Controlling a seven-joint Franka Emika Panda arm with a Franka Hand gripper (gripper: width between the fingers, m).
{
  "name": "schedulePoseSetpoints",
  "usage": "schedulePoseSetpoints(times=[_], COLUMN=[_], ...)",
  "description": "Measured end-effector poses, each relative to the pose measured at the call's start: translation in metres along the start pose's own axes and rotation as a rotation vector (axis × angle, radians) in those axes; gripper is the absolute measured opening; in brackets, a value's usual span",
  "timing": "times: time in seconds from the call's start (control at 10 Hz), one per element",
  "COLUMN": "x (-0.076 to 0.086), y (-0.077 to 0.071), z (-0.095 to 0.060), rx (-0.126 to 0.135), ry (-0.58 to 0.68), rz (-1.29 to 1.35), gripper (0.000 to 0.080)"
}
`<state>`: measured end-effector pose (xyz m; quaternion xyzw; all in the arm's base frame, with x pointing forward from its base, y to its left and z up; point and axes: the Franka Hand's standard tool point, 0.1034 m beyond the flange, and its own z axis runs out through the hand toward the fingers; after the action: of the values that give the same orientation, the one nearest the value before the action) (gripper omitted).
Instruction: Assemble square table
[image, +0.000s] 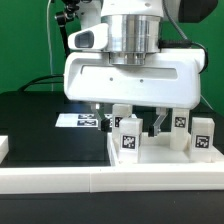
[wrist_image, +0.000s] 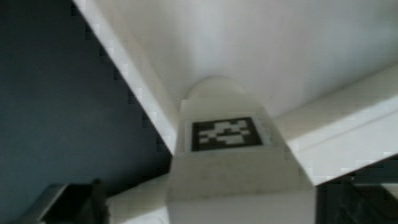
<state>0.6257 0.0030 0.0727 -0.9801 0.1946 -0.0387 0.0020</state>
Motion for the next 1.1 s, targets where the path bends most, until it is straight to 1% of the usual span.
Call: schedulePoseSetpoints(times=[0.2,0.5,0.8,1.0,1.1], x=[0.0004,0.0018,0.0019,0.0018,0.0018], y=[0.0009,0.0054,0.0059,0.006,0.0061], z=[0.0,0.0,0.0002,0.0003,0.0004], rx=[-0.002,-0.032,-0.032,-0.032,-0.031], ry=[0.0,0.0,0.0,0.0,0.001], rz=[-0.103,-0.348,-0.314,-0.307,-0.221], gripper=[0.0649,0.0649,0.0636,0.0288,0.0289])
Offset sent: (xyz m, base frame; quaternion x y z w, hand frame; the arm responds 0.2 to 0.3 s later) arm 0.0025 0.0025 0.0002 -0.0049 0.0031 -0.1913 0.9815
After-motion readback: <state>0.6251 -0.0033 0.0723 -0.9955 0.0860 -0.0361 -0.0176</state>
